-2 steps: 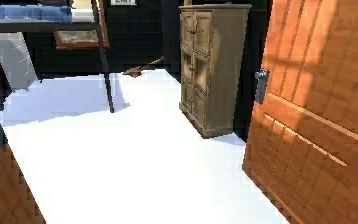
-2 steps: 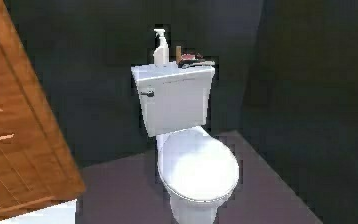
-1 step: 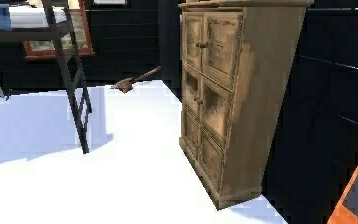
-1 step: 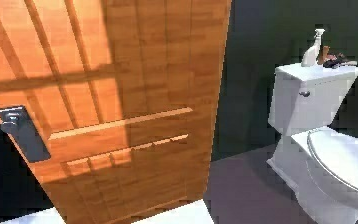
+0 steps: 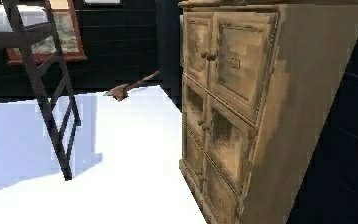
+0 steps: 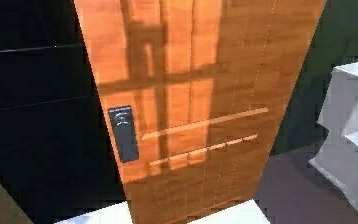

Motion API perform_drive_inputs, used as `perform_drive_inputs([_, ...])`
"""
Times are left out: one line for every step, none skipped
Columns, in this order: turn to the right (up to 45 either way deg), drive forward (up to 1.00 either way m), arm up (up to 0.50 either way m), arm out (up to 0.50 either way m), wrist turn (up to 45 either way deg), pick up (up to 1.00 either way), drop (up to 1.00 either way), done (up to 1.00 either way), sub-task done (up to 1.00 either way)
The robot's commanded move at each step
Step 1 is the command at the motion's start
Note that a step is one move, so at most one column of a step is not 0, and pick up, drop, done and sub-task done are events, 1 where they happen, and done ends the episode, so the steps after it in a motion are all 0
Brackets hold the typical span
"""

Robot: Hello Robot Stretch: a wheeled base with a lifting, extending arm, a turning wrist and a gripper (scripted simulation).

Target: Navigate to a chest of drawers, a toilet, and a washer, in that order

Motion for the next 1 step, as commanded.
perform_drive_inputs([15.0,0.0,0.0,0.0,0.0,0.0,0.0,0.0,0.0])
